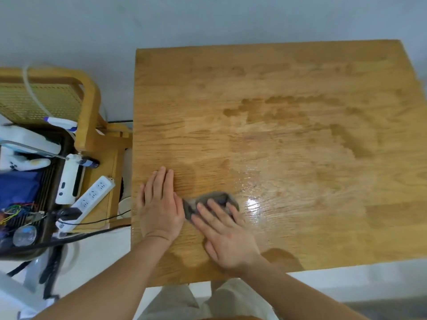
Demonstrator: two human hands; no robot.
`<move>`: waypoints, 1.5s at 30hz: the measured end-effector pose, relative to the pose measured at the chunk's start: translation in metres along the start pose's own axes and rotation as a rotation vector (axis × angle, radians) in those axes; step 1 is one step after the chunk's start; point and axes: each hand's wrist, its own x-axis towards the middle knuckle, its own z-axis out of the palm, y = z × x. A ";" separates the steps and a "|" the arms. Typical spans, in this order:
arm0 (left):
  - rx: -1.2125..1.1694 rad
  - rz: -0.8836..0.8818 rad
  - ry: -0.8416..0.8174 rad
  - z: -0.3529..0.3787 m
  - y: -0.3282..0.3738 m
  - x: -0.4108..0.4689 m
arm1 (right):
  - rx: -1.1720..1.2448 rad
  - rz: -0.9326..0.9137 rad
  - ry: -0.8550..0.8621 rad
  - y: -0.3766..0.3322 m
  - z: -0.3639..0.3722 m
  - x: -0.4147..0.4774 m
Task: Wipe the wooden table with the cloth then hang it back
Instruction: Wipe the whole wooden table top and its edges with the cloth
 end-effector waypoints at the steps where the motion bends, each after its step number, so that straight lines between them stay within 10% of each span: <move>1: 0.002 -0.005 0.000 -0.001 0.000 0.001 | -0.015 -0.099 -0.018 0.009 -0.001 -0.010; 5: -0.050 0.009 -0.032 -0.001 -0.001 0.005 | -0.039 -0.339 -0.054 0.064 -0.015 0.007; 13: -0.257 -0.012 -0.010 -0.006 -0.009 0.005 | 0.011 0.472 0.158 0.041 -0.034 0.133; 19: -0.537 -0.149 0.119 -0.025 -0.045 0.056 | -0.023 -0.143 -0.070 -0.066 0.006 0.039; 25: -0.885 -0.186 -0.133 -0.027 -0.072 0.091 | -0.155 -0.765 -0.208 0.022 -0.019 0.101; 34: -0.905 -0.201 -0.119 -0.007 -0.075 0.083 | -0.050 0.345 0.103 0.032 -0.053 0.293; 45: -0.763 -0.099 -0.052 -0.025 -0.074 0.144 | -0.044 -0.055 -0.048 -0.044 -0.016 0.111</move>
